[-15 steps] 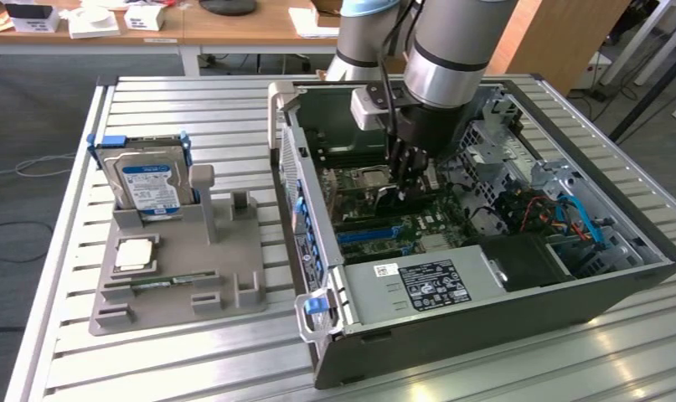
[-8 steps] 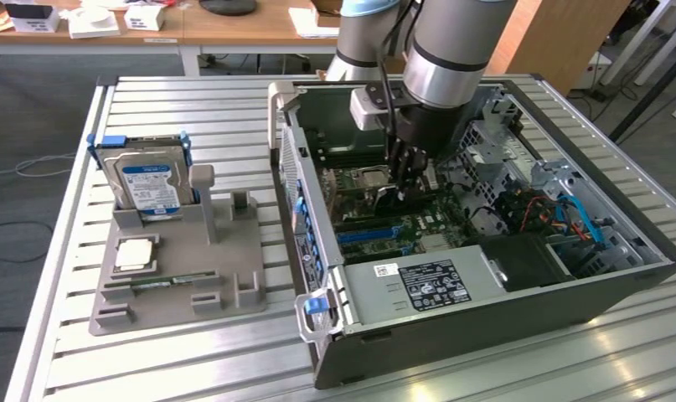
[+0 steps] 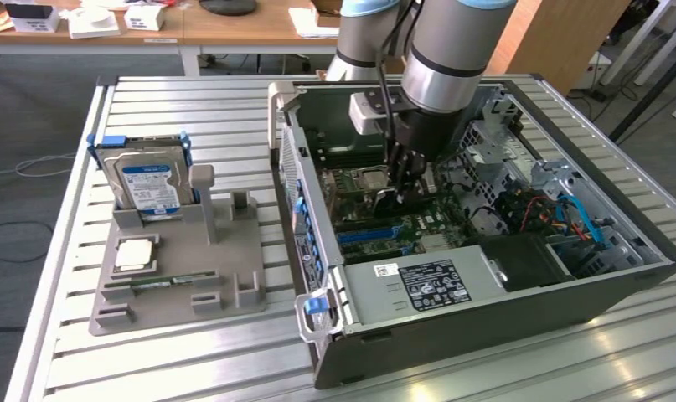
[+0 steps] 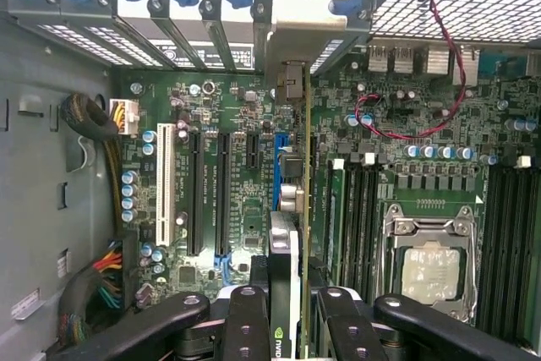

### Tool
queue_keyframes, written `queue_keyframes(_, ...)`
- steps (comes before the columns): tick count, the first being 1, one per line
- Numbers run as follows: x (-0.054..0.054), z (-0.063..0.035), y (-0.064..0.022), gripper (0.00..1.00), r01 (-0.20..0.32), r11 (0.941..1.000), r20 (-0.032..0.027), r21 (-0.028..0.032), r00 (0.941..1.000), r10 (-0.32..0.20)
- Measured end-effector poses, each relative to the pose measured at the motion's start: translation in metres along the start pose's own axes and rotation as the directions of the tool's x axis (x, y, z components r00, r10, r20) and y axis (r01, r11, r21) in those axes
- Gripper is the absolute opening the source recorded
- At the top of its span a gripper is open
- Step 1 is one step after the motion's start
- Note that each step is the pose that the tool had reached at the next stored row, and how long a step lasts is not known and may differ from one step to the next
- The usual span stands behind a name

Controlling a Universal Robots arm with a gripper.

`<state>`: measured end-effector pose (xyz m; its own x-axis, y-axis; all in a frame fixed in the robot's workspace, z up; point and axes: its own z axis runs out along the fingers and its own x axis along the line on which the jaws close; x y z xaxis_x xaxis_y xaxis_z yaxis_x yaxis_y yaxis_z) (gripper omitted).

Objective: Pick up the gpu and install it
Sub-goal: 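Insert the gpu into the slot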

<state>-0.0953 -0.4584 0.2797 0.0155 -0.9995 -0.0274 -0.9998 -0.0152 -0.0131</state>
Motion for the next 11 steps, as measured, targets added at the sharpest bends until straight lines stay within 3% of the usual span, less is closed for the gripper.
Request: queue_keyframes(11,0.0002,0.0058,0.0001,0.27,0.0,1.0,-0.0003,-0.0001,1.0,0.0)
